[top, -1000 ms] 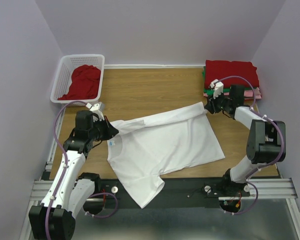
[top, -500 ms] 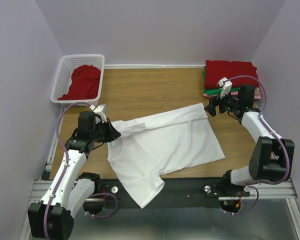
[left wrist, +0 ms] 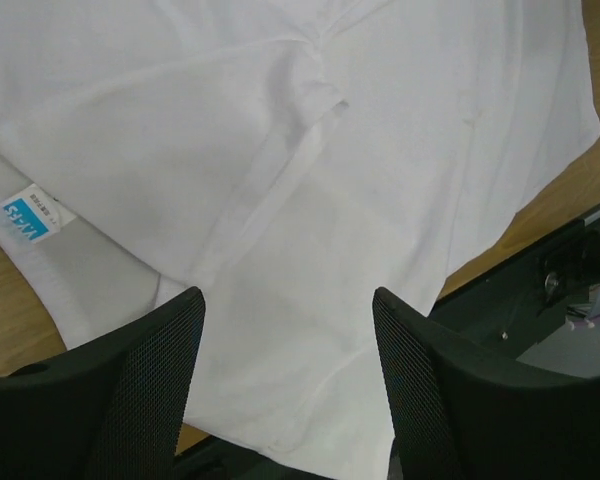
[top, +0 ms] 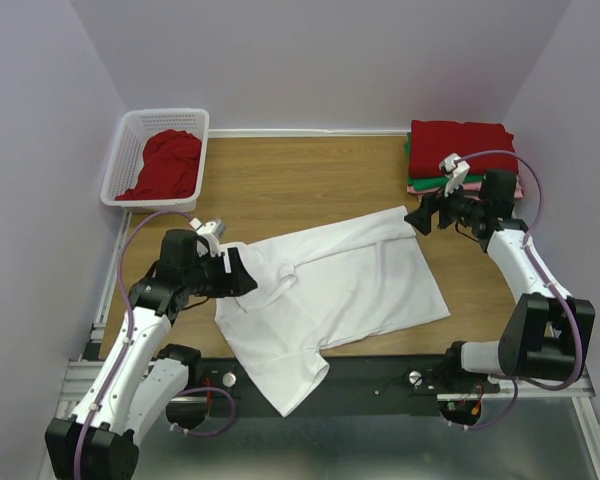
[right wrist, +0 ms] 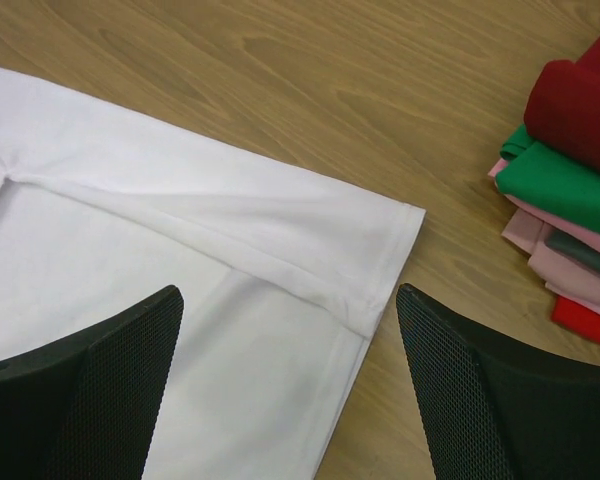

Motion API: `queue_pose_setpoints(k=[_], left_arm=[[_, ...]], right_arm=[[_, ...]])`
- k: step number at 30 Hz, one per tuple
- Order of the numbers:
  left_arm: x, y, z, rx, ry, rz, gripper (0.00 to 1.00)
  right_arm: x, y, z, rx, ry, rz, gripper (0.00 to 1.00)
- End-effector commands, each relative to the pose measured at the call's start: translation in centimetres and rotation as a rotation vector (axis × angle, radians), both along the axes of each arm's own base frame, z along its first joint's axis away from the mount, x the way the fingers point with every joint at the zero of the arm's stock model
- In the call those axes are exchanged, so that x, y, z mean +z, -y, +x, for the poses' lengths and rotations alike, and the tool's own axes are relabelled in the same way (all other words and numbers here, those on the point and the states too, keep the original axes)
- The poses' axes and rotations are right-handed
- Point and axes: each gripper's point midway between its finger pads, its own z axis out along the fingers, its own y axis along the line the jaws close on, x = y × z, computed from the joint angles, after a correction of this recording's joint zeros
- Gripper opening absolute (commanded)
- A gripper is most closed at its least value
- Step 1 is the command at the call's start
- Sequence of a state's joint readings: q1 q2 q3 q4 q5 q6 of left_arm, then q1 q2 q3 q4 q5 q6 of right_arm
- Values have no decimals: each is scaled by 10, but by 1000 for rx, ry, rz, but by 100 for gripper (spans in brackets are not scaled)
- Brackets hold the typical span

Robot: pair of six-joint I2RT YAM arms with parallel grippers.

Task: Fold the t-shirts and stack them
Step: Fold the tshirt

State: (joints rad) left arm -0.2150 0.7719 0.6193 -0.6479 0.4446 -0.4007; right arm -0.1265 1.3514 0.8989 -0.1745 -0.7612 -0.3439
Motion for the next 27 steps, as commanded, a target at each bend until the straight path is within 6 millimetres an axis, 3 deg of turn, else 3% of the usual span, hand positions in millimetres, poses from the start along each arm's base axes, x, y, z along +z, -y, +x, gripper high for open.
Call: queue_pose_setpoints(k=[1, 4, 9, 12, 16, 20, 22, 27], left_arm=[[43, -2, 3, 13, 116, -6, 77], [52, -3, 23, 30, 170, 14, 78], [46, 19, 50, -51, 167, -27, 70], [23, 33, 67, -83, 119, 2, 64], [-2, 57, 76, -124, 69, 42, 58], [-11, 31, 110, 45, 115, 186, 58], [-11, 8, 127, 173, 133, 244, 58], [-20, -39, 141, 427, 101, 199, 59]], right_arm=[[10, -10, -16, 31, -13, 55, 94], [13, -14, -21, 46, -26, 77, 94], [13, -20, -32, 74, -49, 96, 94], [8, -15, -30, 50, -56, 75, 94], [-7, -11, -25, 15, -114, 73, 94], [-26, 2, -11, -74, -185, 49, 92], [-38, 12, -2, -135, -222, 22, 89], [-70, 25, 24, -215, -328, 6, 81]])
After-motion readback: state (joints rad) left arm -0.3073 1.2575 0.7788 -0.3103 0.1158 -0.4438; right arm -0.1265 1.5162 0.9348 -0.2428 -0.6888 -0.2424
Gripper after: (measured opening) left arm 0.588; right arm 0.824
